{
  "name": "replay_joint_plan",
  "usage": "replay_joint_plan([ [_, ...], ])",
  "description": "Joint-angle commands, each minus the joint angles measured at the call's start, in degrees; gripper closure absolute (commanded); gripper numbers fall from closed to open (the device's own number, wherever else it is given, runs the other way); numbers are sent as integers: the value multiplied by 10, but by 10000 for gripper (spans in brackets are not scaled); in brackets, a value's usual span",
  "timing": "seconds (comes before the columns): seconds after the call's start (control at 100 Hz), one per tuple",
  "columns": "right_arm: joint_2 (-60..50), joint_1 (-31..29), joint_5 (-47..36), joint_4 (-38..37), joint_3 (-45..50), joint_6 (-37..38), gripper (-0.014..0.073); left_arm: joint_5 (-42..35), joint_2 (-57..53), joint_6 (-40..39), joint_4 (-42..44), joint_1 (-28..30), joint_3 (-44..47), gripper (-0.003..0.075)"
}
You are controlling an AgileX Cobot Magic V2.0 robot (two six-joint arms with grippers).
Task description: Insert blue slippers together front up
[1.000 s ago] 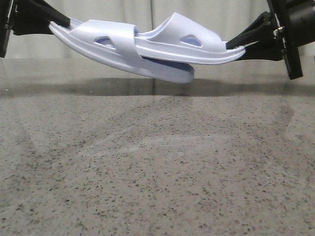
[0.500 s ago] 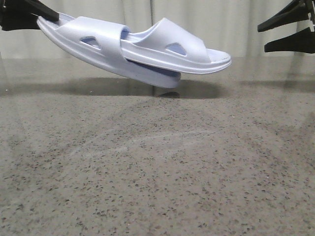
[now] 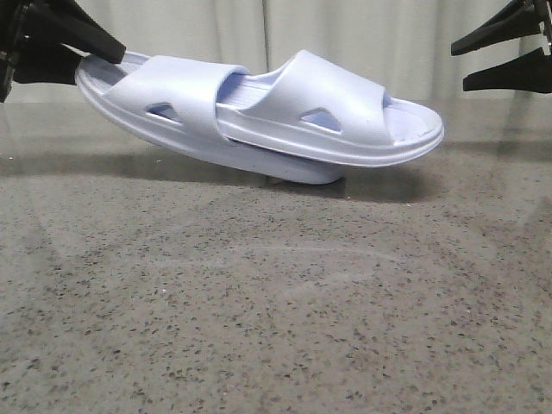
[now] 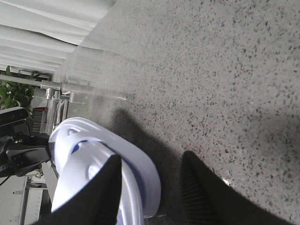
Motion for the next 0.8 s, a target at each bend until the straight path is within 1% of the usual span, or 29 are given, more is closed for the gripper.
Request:
replay_joint_plan([
  [0.0, -32, -4, 77, 35, -16, -4, 347, 3, -29, 9, -29, 1, -18, 274],
  [0.04, -32, -4, 77, 34, -16, -4, 347, -5, -29, 11, -27, 5, -18, 218],
  [0.08, -32, -4, 77, 33, -16, -4, 347, -6, -29, 11, -26, 13, -21, 193],
  [0.19, -32, -4, 77, 26, -16, -4, 347, 6, -29, 11, -23, 43, -40, 197],
  [0.24, -32, -4, 77, 26, -16, -4, 347, 20, -29, 9, -23, 65, -55, 216],
  [0.31, -34, -4, 77, 26, -16, -4, 347, 42, -30, 3, -23, 94, -78, 269],
  [0.39, -38, -4, 77, 27, -16, -4, 352, 45, -42, -11, -23, 123, -98, 362],
  [0.44, -42, -4, 77, 27, -16, -4, 377, 45, -54, -7, -29, 139, -103, 421],
  [0.51, -50, -4, 77, 32, -16, -4, 460, 45, -72, 8, -43, 159, -107, 505],
  [0.58, -61, -4, 77, 37, -16, -4, 578, 44, -88, 19, -61, 174, -107, 596],
  [0.63, -70, -4, 75, 44, -16, -4, 686, 43, -99, 30, -71, 180, -107, 669],
  [0.65, -74, -4, 70, 48, -16, -4, 701, 40, -104, 32, -73, 181, -107, 702],
  [0.71, -88, -4, 61, 65, -16, -4, 682, 21, -120, 40, -75, 181, -107, 705],
  [0.79, -104, -4, 51, 94, -16, -4, 680, -14, -144, 41, -77, 178, -107, 705],
])
